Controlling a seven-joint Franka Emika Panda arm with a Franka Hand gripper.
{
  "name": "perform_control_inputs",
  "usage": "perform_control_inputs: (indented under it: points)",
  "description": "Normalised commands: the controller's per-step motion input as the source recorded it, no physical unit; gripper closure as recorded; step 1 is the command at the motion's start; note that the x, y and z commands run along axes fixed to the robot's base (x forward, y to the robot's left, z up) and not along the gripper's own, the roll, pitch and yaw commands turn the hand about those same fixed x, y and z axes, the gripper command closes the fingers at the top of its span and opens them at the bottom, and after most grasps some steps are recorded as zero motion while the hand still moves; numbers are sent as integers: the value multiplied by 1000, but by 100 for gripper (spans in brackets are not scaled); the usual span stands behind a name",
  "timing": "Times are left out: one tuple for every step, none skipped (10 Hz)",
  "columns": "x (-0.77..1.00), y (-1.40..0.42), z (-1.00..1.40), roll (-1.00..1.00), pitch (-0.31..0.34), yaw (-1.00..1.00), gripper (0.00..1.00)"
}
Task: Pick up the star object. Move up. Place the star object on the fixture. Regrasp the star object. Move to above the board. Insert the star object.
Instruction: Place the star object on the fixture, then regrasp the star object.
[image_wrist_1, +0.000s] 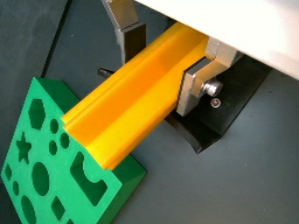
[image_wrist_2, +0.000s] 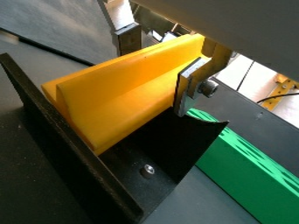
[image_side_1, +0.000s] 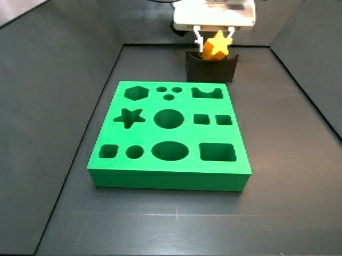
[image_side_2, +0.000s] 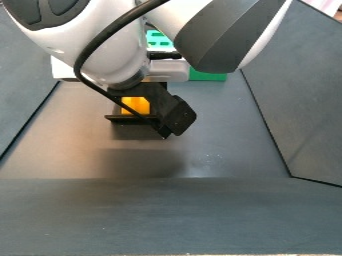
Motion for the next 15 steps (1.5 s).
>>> perform_control_inputs:
  points:
    - [57,36,-434,-97,-68,-90,100]
    - [56,34,-434,-98,-67,-75,100]
    - [56,30,-433,-98,-66,-50,100]
    - [56,29,-433,-99,-66,-37,100]
    - [0,-500,-167,0,0,0,100]
    - [0,0,0,0,0,0,0]
    - [0,0,1000,-23,-36,3,0]
    - [-8,2,1000,-23,-30,8,0]
    - [-19,4,1000,-18,-25,17,0]
    - [-35,4,1000,4,-19,33,0]
    - [-41,4,1000,9,-13,35,0]
    - [-43,9,876,10,5,35,0]
    - [-41,11,751,9,14,34,0]
    - [-36,13,431,11,33,27,0]
    - [-35,11,302,12,41,24,0]
